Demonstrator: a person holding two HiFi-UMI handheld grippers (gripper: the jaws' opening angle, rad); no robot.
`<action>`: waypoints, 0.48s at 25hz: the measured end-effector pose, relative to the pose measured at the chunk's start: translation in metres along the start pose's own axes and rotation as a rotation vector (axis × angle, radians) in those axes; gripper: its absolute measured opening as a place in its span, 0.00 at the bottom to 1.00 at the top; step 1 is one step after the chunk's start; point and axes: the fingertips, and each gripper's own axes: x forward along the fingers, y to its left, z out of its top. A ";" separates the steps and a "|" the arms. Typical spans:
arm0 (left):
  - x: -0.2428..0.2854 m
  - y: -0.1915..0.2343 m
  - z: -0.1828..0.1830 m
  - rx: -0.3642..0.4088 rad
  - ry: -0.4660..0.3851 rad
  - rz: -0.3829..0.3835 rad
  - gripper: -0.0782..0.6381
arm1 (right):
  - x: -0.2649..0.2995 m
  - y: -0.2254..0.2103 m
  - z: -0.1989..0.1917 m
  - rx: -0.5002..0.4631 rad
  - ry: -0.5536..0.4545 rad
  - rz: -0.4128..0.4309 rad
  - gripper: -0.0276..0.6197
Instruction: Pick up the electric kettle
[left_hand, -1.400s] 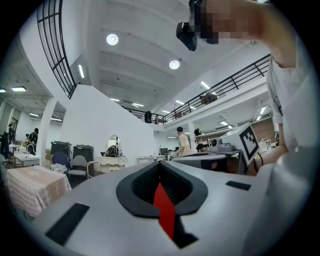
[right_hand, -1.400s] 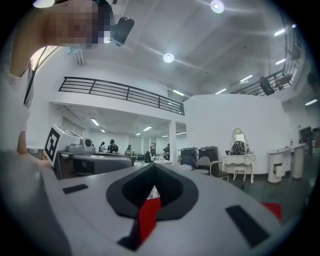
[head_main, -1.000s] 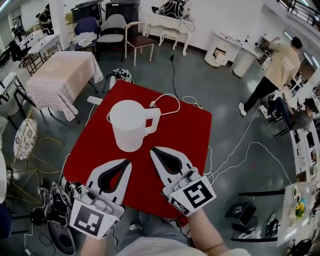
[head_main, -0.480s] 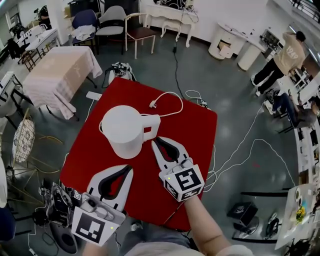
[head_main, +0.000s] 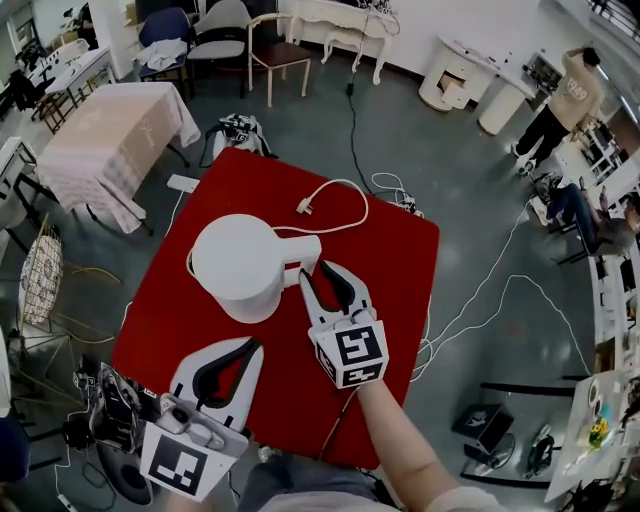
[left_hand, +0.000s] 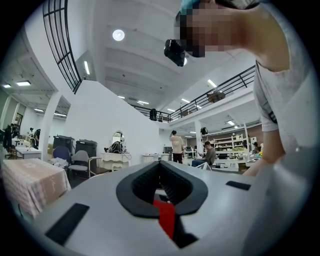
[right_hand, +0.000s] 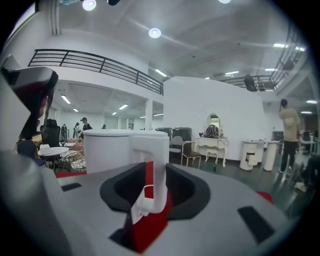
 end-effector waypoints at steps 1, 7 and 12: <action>0.000 0.000 -0.001 -0.001 0.002 0.001 0.12 | 0.003 0.000 -0.001 -0.010 0.002 -0.006 0.23; 0.001 0.001 -0.005 -0.007 0.008 0.010 0.12 | 0.017 -0.006 -0.005 -0.009 0.008 -0.054 0.24; 0.003 0.005 -0.006 -0.013 0.007 0.017 0.12 | 0.028 -0.008 -0.004 0.018 0.003 -0.067 0.24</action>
